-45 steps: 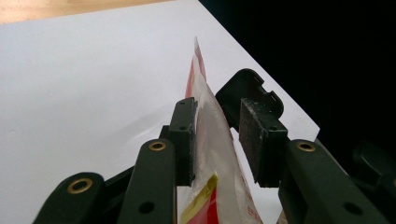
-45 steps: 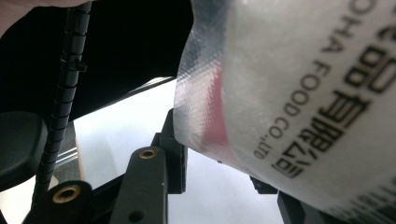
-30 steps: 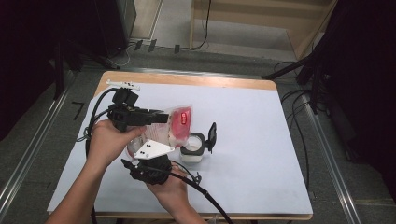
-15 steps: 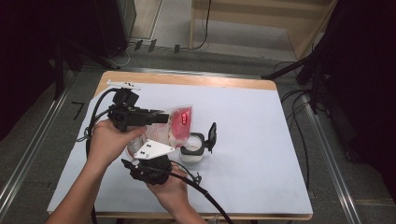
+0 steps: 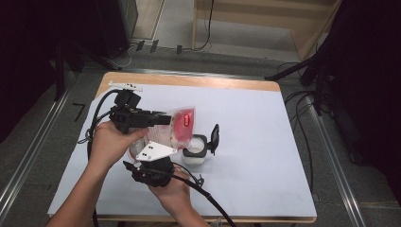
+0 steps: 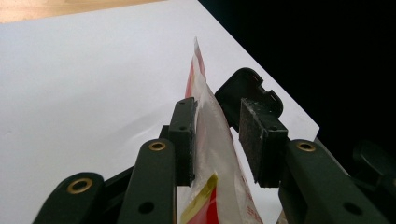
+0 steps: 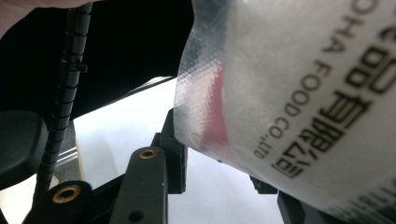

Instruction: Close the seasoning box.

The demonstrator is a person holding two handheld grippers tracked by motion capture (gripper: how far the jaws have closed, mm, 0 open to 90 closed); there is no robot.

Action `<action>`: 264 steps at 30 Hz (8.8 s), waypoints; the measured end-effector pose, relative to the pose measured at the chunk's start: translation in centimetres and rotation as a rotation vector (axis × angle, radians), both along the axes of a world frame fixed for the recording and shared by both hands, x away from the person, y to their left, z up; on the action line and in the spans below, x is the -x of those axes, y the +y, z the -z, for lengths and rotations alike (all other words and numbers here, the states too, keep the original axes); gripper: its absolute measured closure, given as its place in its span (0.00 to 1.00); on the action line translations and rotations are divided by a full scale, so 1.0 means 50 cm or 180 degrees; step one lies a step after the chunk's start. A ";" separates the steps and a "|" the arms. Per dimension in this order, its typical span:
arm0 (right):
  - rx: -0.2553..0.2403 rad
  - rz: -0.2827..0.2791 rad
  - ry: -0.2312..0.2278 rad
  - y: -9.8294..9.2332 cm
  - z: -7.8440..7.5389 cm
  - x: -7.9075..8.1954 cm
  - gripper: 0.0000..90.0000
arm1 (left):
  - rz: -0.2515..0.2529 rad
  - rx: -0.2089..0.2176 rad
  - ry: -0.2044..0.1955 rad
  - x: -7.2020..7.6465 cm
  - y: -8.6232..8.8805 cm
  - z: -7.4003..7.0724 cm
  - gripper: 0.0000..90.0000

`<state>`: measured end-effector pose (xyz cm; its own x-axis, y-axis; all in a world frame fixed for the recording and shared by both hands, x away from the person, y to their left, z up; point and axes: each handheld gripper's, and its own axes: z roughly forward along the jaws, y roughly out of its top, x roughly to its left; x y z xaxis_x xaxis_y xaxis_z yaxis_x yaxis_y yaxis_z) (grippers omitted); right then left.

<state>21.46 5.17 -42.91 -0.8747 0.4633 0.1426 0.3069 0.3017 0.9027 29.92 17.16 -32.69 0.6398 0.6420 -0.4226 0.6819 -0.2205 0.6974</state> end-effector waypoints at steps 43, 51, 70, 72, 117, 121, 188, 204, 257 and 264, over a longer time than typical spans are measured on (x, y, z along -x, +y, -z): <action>-0.0059 0.0026 0.0052 -0.003 -0.007 -0.004 0.71 | 0.0021 0.0048 -0.0105 0.001 -0.006 -0.002 0.71; -0.0042 0.0037 0.0036 -0.002 -0.004 -0.003 0.71 | 0.0015 0.0058 -0.0093 0.000 -0.006 0.001 0.72; -0.0039 0.0043 0.0045 -0.004 -0.002 -0.002 0.71 | 0.0035 0.0041 -0.0088 0.001 -0.008 0.002 0.72; -0.0036 0.0043 0.0042 -0.003 -0.002 -0.002 0.71 | 0.0028 0.0026 -0.0089 0.001 -0.008 0.002 0.72; -0.0031 0.0056 0.0014 -0.003 0.000 -0.002 0.71 | 0.0046 0.0025 -0.0103 0.001 -0.009 0.002 0.72; -0.0036 0.0058 0.0018 -0.003 0.000 -0.002 0.71 | 0.0043 0.0029 -0.0100 0.001 -0.009 0.002 0.72; -0.0089 0.0174 0.0063 -0.008 -0.002 -0.001 0.71 | 0.0039 0.0016 -0.0116 0.002 -0.026 0.003 0.70; -0.0127 0.0187 0.0016 -0.009 -0.003 0.001 0.71 | 0.0044 -0.0012 -0.0156 0.008 -0.031 -0.004 0.70; -0.0137 0.0198 -0.0028 -0.014 -0.003 -0.004 0.71 | 0.0047 -0.0045 -0.0276 0.006 -0.041 -0.010 0.70; -0.0122 0.0238 -0.0023 -0.022 0.000 -0.014 0.71 | 0.0049 -0.0019 -0.0282 -0.004 -0.050 -0.005 0.70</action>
